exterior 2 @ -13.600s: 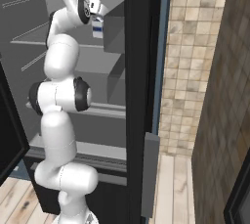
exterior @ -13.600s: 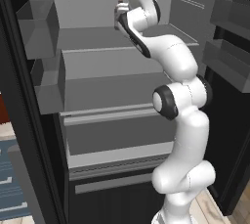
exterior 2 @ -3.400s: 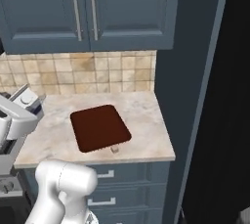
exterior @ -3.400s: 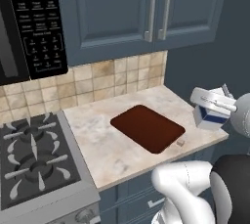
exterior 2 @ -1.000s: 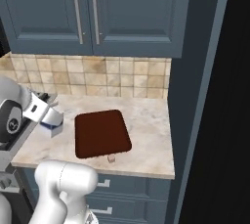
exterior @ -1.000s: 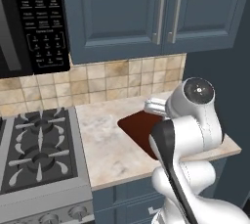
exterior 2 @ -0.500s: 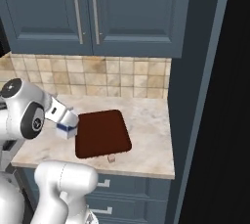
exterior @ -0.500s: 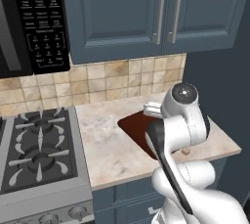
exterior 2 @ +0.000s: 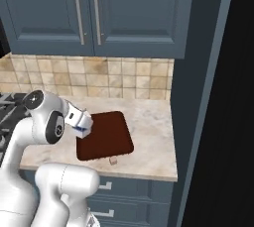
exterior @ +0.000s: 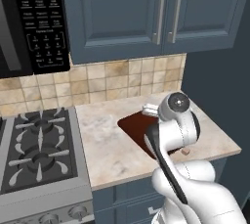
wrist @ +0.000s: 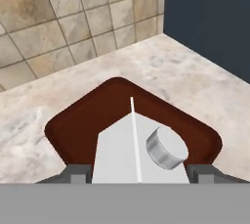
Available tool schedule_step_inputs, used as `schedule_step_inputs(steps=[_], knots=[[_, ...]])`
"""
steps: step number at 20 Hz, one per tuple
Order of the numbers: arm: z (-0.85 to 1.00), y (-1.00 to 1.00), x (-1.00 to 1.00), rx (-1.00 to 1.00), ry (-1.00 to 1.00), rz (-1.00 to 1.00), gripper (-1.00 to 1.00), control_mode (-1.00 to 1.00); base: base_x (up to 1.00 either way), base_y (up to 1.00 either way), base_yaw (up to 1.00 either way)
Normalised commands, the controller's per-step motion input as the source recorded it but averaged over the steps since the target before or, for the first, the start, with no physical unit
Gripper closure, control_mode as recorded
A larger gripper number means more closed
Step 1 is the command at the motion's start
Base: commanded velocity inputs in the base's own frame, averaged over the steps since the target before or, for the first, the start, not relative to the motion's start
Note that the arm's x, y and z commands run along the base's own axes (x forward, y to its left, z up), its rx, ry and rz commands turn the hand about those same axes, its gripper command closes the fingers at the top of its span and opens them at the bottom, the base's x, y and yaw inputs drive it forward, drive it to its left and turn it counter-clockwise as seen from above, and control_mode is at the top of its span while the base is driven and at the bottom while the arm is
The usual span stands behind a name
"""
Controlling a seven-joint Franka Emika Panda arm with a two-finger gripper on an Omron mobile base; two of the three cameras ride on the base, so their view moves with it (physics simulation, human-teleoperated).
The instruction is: Take out the milk from the fridge and place it on the tray on the counter. Then take the sugar cube near the tray and place it in the tray.
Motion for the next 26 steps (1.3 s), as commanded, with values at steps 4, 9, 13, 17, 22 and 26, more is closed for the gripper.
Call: schedule_step_inputs(steps=[4, 9, 13, 17, 22, 26], knots=[[-0.37, -0.12, 0.69, 0.00, -0.01, 0.00, 1.00, -1.00, 0.00, 0.00, 0.00], [-0.23, -0.08, 0.69, 0.00, 0.00, 0.00, 1.00, -1.00, 0.00, 0.00, 0.00], [-0.17, 0.00, 0.48, -0.01, 0.00, 0.00, 1.00, -1.00, 0.00, 0.00, 0.00], [-0.28, -0.02, 0.38, -0.04, 0.00, 0.00, 1.00, -1.00, 0.00, 0.00, 0.00], [-0.31, -0.11, 0.38, -0.02, -0.02, 0.00, 1.00, -1.00, 0.00, 0.00, 0.00], [-0.37, -0.11, 0.30, -0.02, -0.03, 0.00, 1.00, -1.00, 0.00, 0.00, 0.00]])
